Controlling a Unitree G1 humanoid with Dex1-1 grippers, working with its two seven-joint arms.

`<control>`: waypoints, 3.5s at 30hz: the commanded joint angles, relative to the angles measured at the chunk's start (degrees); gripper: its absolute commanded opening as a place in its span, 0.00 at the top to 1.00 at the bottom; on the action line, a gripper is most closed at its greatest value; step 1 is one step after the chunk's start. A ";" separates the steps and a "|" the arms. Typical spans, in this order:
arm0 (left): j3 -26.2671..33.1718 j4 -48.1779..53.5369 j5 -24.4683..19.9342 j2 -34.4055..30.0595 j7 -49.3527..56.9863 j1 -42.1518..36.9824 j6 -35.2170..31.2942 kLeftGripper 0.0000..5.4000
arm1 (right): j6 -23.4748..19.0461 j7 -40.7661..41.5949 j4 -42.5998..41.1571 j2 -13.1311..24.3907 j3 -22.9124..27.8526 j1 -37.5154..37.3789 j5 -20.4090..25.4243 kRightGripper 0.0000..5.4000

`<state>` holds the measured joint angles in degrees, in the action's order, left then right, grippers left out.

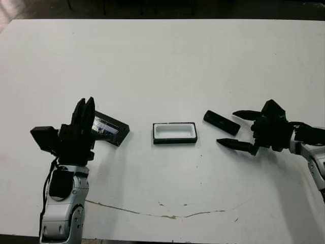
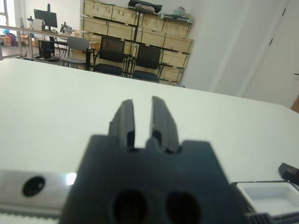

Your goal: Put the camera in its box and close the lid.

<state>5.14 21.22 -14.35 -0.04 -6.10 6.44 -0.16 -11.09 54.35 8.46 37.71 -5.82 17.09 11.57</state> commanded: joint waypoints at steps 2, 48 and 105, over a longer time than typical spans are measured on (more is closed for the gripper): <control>-0.10 -0.04 0.60 -0.44 0.50 1.50 -1.40 1.00 | 0.99 -1.67 2.02 -1.15 -0.93 -2.45 -2.20 0.40; 0.41 0.11 0.17 -1.05 -0.39 2.33 -1.19 1.00 | 7.59 -0.03 11.12 -5.71 -2.75 -6.11 -1.43 0.40; 0.27 0.72 -1.15 -1.44 -0.35 2.82 -2.26 1.00 | -7.56 8.68 9.19 -8.79 6.22 2.67 19.38 0.96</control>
<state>5.46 21.86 -15.51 -1.60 -6.93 8.42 -1.34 -15.74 62.21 18.84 29.26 0.05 18.82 29.61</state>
